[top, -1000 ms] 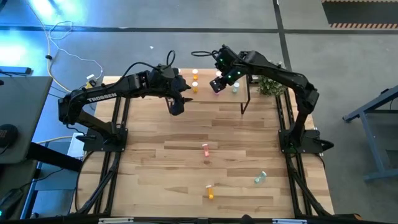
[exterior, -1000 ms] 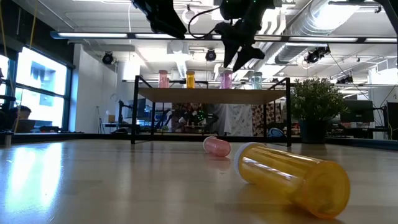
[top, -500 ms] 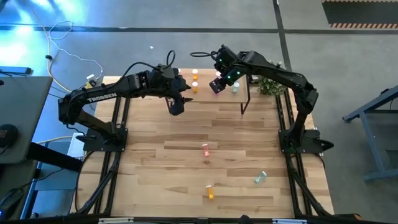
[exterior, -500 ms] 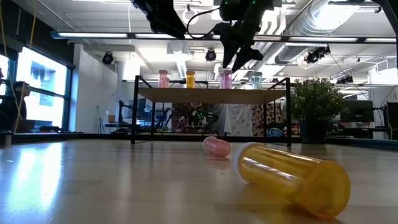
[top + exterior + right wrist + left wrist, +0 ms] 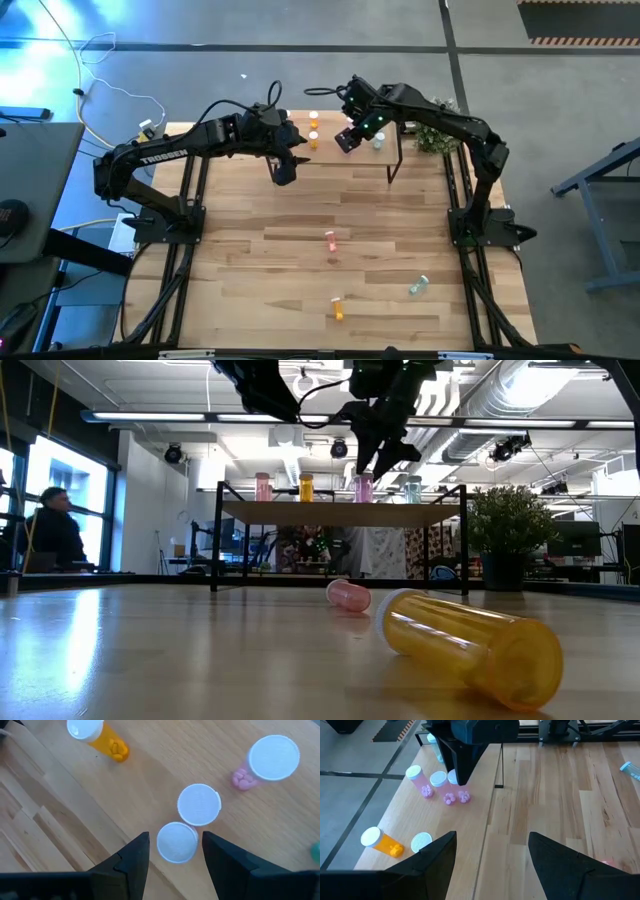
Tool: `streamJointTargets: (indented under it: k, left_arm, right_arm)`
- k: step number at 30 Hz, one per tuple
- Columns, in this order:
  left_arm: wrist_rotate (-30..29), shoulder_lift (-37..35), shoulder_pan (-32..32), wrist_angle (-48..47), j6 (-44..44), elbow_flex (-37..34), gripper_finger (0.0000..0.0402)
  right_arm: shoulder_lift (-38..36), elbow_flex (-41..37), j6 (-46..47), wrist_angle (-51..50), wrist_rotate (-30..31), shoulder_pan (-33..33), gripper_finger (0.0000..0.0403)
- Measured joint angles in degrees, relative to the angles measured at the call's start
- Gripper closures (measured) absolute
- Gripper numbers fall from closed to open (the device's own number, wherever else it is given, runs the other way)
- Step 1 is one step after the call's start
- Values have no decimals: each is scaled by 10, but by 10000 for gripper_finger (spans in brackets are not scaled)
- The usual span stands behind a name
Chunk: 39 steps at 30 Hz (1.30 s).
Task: Pick and place medicine bottles onto shelf by color
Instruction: Adjust the purple pill bottles on the shelf
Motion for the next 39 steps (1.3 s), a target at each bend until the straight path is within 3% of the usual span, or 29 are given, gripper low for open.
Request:
streamJointTargets:
  k: [10,19,39]
  left_arm:
    - [0,0,0,0,0,0,165]
    - [0,0,0,0,0,0,165]
    - [0,0,0,0,-2,0,165]
  right_arm:
    - [0,0,4,-13,-11,0,231]
    - [0,0,4,-9,-7,0,262]
    - [0,0,1,-23,-5,2,288]
